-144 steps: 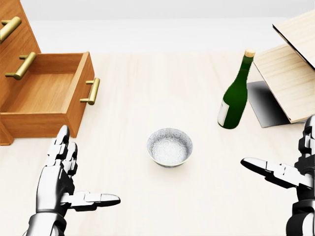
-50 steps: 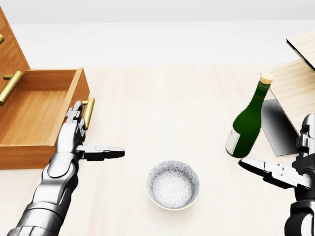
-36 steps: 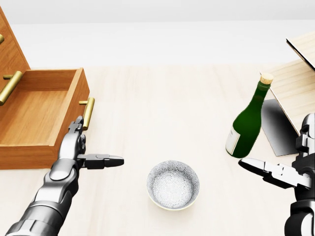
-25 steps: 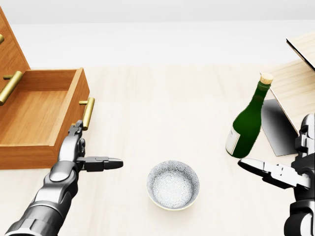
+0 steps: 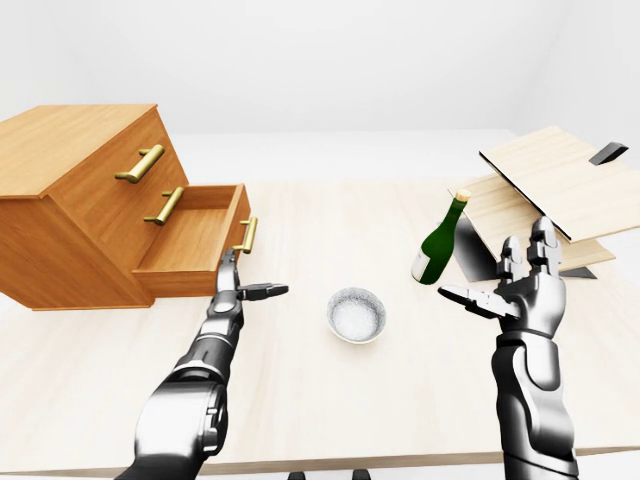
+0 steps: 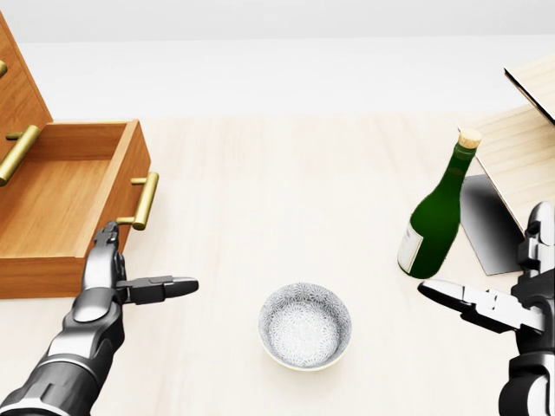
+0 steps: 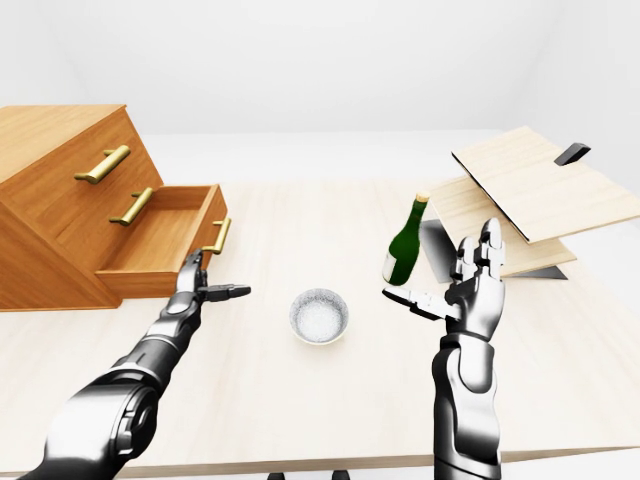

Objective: Close the bottom drawer of the cabinet.

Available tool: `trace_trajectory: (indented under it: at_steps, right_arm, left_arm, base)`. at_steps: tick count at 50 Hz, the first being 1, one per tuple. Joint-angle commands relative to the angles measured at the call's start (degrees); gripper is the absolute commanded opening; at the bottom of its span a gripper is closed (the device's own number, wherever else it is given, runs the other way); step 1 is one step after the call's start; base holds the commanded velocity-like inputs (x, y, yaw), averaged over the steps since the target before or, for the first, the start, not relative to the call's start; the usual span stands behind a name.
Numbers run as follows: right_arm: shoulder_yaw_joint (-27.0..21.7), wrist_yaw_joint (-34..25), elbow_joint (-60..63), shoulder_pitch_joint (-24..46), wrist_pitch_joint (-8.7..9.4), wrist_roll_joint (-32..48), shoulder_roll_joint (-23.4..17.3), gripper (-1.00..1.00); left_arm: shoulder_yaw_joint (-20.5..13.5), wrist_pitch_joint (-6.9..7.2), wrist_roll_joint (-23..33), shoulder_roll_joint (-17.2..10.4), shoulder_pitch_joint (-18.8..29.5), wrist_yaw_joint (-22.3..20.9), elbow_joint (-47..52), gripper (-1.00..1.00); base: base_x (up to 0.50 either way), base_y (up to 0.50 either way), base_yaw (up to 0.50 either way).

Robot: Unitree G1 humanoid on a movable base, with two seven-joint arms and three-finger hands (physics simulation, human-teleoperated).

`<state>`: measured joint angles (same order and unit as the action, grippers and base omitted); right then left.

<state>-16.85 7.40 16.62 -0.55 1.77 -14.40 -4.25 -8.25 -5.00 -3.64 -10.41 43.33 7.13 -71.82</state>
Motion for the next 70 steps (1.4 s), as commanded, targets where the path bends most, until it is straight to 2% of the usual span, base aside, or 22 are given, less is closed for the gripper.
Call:
trace_trajectory:
  at_steps: [1, 13, 17, 21, 33, 36, 38, 43, 59, 70]
  right_arm:
    - [0.1, -0.1, -0.5, 0.1, -0.25, 0.0, 0.0, 1.0]
    - [0.1, 0.1, 0.0, 0.0, 0.14, -0.1, -0.1, 1.0]
    - [0.1, 0.0, -0.1, 0.0, 0.03, 0.0, 0.0, 1.0]
    - [0.1, 0.1, 0.6, 0.0, 0.64, -0.1, 0.0, 1.0]
    - [0.2, 0.1, 1.0, -0.2, 0.92, 0.1, 0.1, 1.0]
    - [0.1, 0.0, 0.3, 0.1, 0.54, 0.1, 0.1, 1.0]
    - [0.1, 0.0, 0.4, 0.1, 0.61, 0.1, 0.0, 1.0]
    - [0.2, 0.1, 0.2, 0.2, 0.49, 0.1, 0.0, 1.0]
    - [0.3, 0.1, 0.5, 0.0, 0.71, 0.2, 0.1, 1.0]
    - [0.2, 0.0, 0.5, 0.0, 0.66, 0.2, 0.1, 1.0]
  left_arm:
    - [-1.3, 0.0, -0.5, -1.0, -0.1, 2.3, -1.2, 1.0]
    - [-2.6, 0.0, -1.5, -2.6, 0.3, 6.1, -1.9, 1.0]
    - [-3.2, 0.0, -2.0, -3.1, 0.2, 9.3, -2.3, 1.0]
    - [-4.0, 0.0, -3.2, -3.8, 0.5, 10.9, -2.5, 1.0]
    - [-5.2, 0.0, -6.0, -5.8, 0.7, 15.7, -2.6, 1.0]
    - [-5.5, 0.0, -6.5, -6.3, 0.7, 17.4, -2.6, 1.0]
    - [-5.6, 0.0, -6.4, -6.9, 0.6, 20.4, -2.6, 1.0]
    - [-6.4, 0.0, -7.5, -8.0, 0.5, 22.9, -2.4, 1.0]
    - [-7.4, 0.0, -10.8, -11.6, 0.3, 22.9, -0.9, 1.0]
    - [-7.4, 0.0, -11.7, -12.1, 0.0, 22.9, -1.2, 1.0]
  base:
    - [0.0, 0.0, 0.0]
    - [0.0, 0.0, 0.0]
    - [0.0, 0.0, 0.0]
    - [0.0, 0.0, 0.0]
    - [0.0, 0.0, 0.0]
    - [0.0, 0.0, 0.0]
    - [0.0, 0.0, 0.0]
    - [0.0, 0.0, 0.0]
    - [0.0, 0.0, 0.0]
    - [0.0, 0.0, 0.0]
